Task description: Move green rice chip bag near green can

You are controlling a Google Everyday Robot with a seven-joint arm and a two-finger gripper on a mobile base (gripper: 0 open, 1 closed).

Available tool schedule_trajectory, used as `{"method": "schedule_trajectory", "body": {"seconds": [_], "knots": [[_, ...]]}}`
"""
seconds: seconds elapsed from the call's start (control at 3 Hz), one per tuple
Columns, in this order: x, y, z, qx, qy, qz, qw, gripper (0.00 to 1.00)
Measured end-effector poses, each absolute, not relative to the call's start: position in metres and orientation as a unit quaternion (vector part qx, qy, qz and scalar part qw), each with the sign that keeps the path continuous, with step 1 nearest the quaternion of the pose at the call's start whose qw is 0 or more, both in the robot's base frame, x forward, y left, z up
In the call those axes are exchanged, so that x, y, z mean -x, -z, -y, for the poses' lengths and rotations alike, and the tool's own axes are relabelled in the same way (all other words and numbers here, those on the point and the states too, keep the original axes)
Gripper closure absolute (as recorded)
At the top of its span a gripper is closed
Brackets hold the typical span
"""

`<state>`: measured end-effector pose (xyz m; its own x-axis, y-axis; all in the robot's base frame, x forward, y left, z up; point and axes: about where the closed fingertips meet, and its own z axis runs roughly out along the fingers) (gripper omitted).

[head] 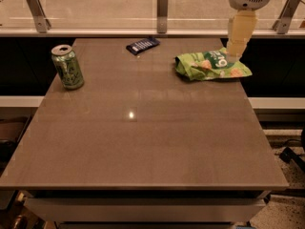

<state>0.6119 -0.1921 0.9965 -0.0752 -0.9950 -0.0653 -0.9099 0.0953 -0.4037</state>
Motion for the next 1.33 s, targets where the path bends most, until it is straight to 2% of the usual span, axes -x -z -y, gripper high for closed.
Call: {"method": "schedule_trajectory", "body": {"seconds": [1.33], "knots": [[-0.650,-0.930,0.185,0.659,0.095,-0.736,0.127,0.00]]}}
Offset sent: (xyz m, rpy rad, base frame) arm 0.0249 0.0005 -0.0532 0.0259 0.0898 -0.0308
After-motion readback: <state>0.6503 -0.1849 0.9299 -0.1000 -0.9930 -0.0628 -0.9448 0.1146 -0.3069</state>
